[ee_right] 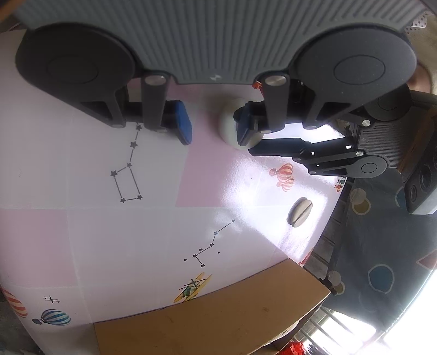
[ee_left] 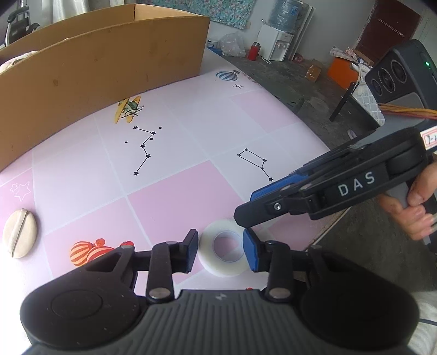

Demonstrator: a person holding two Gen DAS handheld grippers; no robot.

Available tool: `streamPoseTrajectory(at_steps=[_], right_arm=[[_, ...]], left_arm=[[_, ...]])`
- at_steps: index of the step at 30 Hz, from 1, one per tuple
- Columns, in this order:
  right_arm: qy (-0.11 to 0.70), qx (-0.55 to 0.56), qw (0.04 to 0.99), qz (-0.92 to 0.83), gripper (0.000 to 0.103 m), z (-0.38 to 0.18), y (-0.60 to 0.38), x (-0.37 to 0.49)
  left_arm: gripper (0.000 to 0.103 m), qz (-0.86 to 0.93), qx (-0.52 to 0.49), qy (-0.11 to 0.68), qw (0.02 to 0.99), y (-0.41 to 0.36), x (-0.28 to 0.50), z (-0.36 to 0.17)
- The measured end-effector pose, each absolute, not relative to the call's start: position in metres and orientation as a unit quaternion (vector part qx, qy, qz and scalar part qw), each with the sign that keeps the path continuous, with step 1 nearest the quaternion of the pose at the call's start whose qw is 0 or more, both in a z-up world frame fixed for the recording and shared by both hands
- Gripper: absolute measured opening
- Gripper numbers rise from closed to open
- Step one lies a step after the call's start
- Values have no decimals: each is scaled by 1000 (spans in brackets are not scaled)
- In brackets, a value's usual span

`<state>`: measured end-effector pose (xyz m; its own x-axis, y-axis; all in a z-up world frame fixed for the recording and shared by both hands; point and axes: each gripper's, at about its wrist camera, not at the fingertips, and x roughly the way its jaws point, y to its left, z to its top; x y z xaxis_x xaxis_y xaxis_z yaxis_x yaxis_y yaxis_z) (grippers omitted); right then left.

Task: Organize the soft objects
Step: 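Grasp the white tape roll with the left gripper, then carry the tape roll into the box and open the left gripper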

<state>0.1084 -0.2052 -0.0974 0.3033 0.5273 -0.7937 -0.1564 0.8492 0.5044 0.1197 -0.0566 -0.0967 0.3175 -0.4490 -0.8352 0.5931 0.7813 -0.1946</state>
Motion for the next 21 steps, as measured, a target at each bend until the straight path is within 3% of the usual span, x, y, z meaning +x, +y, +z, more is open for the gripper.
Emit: streamPoseTrajectory(at_steps=[6,7,9,18,20,21], right_arm=[[549,186,786,214,36,-99,-207,107],[551,184,785,216,36,-98,-207,106],[551,182,785,219,37,-97,-207,104],[548,212,776,228,37,-104,-203,105],[541,231,779,218,34,-107,-207,106],[535,235,781,220,20,-108,-206,106]], left_arm=[[35,-314,71,493,808,-53,123,-94],[33,-314,79,493,808,-53,122,-95],[16,-310,110,487,809,-54,118,-97],[15,-313,132,458,821,-58,119,-86],[15,-315,140,451,823,-60,123,-80],[15,-316,133,451,824,-60,126,-78]])
